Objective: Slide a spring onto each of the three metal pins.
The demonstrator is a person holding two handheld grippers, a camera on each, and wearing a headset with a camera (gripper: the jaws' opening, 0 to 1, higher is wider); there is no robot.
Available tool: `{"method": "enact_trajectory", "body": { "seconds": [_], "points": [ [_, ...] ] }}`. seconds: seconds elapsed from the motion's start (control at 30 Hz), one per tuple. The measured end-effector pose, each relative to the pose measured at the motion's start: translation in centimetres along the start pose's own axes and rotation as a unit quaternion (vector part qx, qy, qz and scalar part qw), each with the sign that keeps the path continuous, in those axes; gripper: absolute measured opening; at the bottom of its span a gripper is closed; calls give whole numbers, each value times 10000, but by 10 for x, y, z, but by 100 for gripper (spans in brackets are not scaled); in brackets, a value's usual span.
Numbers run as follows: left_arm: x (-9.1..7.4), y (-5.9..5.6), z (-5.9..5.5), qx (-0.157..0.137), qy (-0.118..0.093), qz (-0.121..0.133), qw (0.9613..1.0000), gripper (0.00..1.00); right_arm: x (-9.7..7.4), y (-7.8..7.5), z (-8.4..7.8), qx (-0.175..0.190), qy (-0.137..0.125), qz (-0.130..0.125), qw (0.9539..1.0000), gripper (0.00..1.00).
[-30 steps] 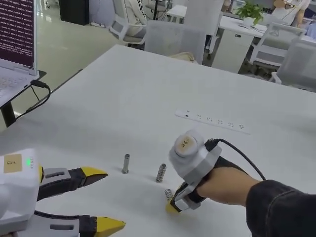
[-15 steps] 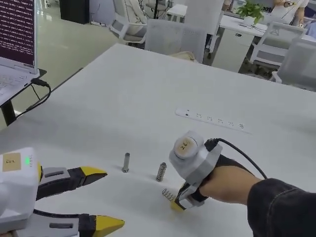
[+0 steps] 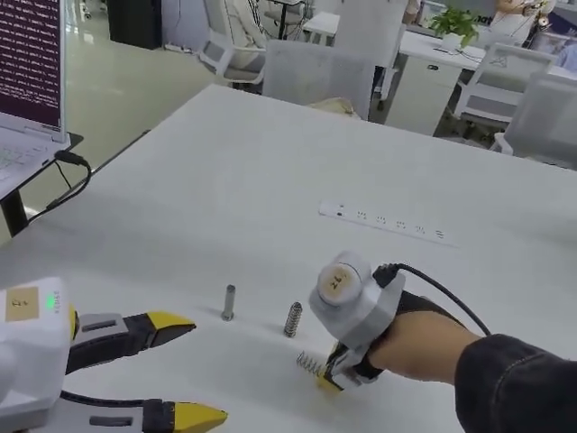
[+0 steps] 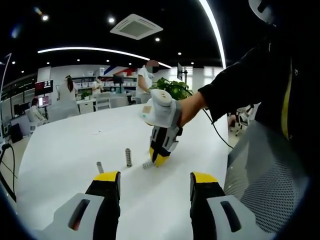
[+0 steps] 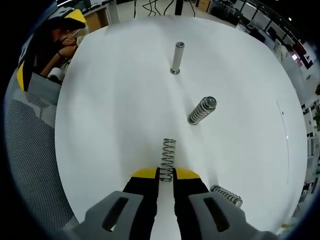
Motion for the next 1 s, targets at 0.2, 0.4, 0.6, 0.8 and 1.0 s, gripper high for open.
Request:
{"method": "enact_trajectory", "body": {
  "seconds": [0.2,0.4,0.6,0.8,1.0],
  "points": [
    [2,-1,1,21,23,-44,10000,51,-8,5,0,-67,-45,56,10000,8],
    [6,-4,1,67,78,-140,9998,50,-18,14,6,-115,-193,220,9995,8],
    [10,-4,2,108,112,-248,9996,50,-36,30,15,-162,-446,604,9970,8],
    [13,-6,3,165,150,-354,9991,49,-53,42,18,-433,-458,743,9952,8],
    [16,-10,6,211,158,-494,9984,48,-74,54,25,-783,-484,863,9920,8]
  ]
}}
Point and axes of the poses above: the centre of the closed fingertips' face, and the gripper's own axes: x roughly forward along the fingers, y roughly to its left, z roughly out of its top, the point moved 2 cm from there along -x, roughly backward along the fingers, and after that the axes turned 3 degrees about x, right-handed, at the moved point
